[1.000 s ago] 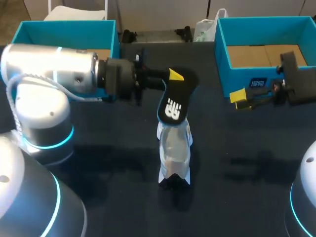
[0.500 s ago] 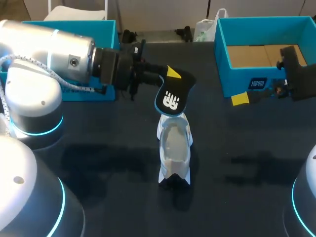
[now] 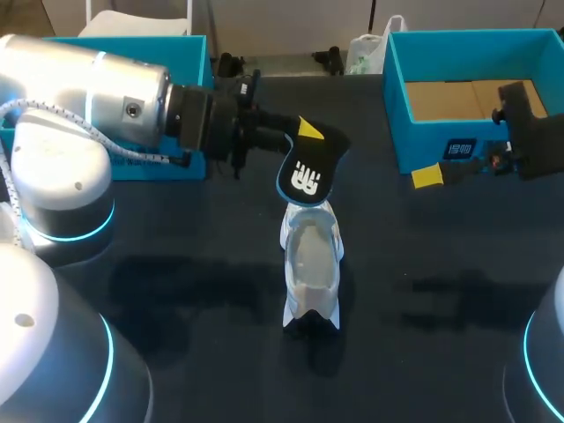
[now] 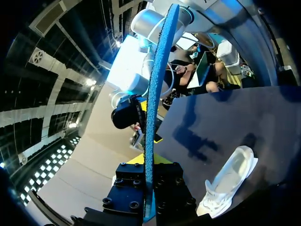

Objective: Take the shoe out of the shoebox, open the shoe tongue, remove and reinsert the insole, then place the shoe into the shoebox

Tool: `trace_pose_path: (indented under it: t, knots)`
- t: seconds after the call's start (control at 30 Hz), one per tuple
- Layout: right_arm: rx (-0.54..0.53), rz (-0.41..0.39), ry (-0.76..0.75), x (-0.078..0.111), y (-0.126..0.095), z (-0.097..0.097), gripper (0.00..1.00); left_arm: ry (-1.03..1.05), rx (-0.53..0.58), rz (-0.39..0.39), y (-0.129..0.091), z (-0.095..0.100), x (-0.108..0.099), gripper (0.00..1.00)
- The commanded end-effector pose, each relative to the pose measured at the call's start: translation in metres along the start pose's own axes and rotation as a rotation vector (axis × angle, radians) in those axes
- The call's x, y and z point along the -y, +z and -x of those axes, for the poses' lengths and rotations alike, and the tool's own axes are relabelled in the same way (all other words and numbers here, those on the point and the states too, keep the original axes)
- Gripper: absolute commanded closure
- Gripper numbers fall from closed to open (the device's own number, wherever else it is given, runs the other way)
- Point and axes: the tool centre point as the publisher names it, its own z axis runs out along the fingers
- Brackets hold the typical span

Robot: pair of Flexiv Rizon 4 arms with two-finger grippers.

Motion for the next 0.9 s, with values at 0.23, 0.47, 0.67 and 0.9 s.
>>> trace_pose_path:
  t: [0.23, 0.47, 0.67, 0.9]
  knots:
    - [0.069, -0.050, -0.219, 0.002, -0.002, -0.003, 0.00, -0.084, -0.006, -0.036, 0.002, -0.007, 0.003, 1.00]
    - [0.016, -0.088, -0.334, 0.003, 0.001, 0.000, 0.00, -0.248, 0.000, -0.079, -0.005, -0.015, -0.001, 1.00]
    - [0.016, -0.088, -0.334, 0.003, 0.001, 0.000, 0.00, -0.365, 0.002, -0.116, -0.016, -0.017, -0.007, 1.00]
    - [0.043, -0.061, -0.397, 0.003, 0.003, 0.005, 0.00, -0.435, 0.040, -0.152, -0.023, -0.027, -0.004, 1.00]
